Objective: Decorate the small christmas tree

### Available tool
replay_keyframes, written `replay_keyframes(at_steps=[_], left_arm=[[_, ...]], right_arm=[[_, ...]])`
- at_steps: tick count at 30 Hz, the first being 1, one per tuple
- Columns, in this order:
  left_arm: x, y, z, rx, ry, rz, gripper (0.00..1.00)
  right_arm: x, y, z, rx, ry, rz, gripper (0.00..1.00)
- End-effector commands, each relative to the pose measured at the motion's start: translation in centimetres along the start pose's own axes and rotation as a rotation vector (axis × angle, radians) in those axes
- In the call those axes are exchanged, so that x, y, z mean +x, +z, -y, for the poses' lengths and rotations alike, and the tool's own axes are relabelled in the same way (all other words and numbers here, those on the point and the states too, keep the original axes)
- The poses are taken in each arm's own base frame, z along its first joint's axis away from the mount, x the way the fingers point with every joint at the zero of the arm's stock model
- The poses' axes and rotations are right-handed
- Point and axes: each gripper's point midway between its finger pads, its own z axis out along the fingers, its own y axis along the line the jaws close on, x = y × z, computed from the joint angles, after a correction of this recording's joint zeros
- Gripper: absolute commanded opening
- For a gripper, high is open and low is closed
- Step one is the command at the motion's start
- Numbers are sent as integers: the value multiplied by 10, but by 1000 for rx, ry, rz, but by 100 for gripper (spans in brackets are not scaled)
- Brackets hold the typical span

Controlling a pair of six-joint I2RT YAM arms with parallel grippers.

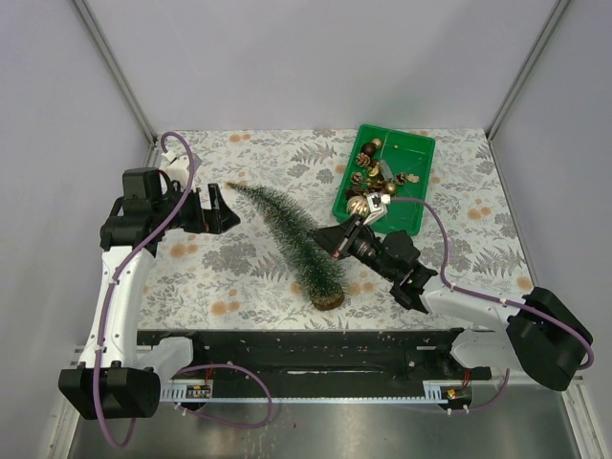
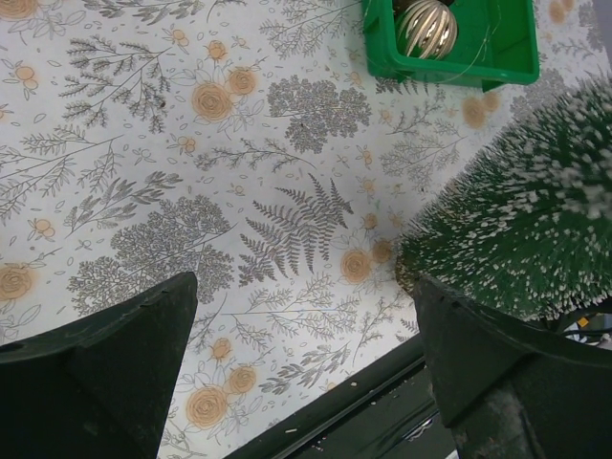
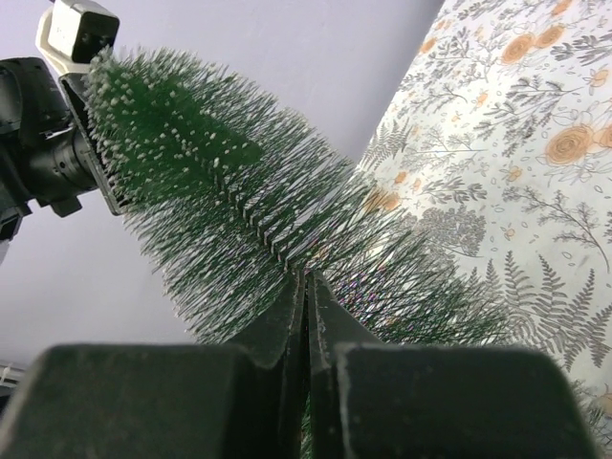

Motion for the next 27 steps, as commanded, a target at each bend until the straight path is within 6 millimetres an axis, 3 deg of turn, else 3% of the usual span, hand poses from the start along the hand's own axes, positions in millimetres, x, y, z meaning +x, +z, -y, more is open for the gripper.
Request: replay_keyframes(at_steps=[1, 4, 17, 27], left_arm=[[-20, -9, 20, 74, 22, 69, 99], [-19, -10, 26, 102, 11, 66, 99], [-33, -9, 38, 140, 11, 100, 99], [-35, -12, 58, 181, 38, 106, 99]], right_arm=[[-18, 3, -40, -140, 20, 59, 0], [-16, 4, -44, -154, 26, 50, 0], [-1, 4, -29, -126, 73, 23, 0], [4, -11, -10, -79, 61, 38, 0]])
